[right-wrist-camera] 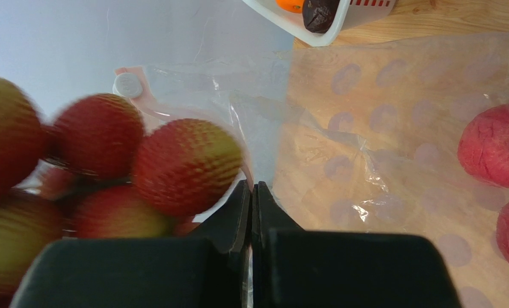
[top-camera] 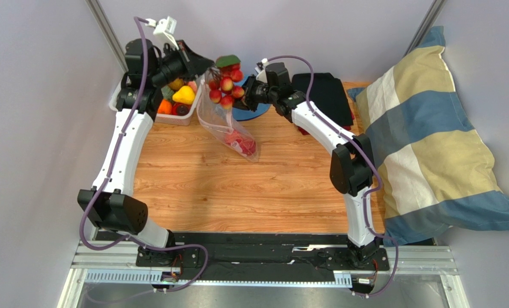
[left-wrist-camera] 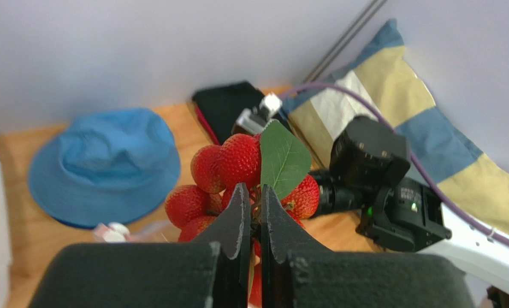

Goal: Place the food in the zip-top bag and seal the zipper
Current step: Place the fake fruit in the zipper food storage bag.

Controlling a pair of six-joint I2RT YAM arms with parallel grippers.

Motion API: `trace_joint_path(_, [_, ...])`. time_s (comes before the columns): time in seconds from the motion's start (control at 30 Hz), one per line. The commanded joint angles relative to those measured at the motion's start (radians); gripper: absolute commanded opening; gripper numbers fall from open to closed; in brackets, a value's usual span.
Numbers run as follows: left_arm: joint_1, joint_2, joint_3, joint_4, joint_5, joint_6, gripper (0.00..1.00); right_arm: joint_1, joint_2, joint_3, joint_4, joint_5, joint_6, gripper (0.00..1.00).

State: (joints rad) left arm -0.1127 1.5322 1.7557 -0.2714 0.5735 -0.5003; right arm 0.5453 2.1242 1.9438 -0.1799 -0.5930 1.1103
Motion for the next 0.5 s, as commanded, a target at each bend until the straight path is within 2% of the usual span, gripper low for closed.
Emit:
trace_joint_path(0.0, [-0.008,-0.102,-0.109,0.031,0.037,-0.005,0.00,-0.013,-0.015,0.001,0.016,0.010,-0.009,0.00])
trace_joint_path(0.2, [-0.007,-0.191,-0.160,-0.096,0.029,0.222,0.00,-0.028,-0.027,-0.005,0.010,0.013,-0.017,0.00])
trace_joint_path(0.47, [0.022,-0.207,-0.113,-0.314,0.043,0.448,0.00,-0.036,-0.030,0.003,0.011,0.015,-0.021,0.00])
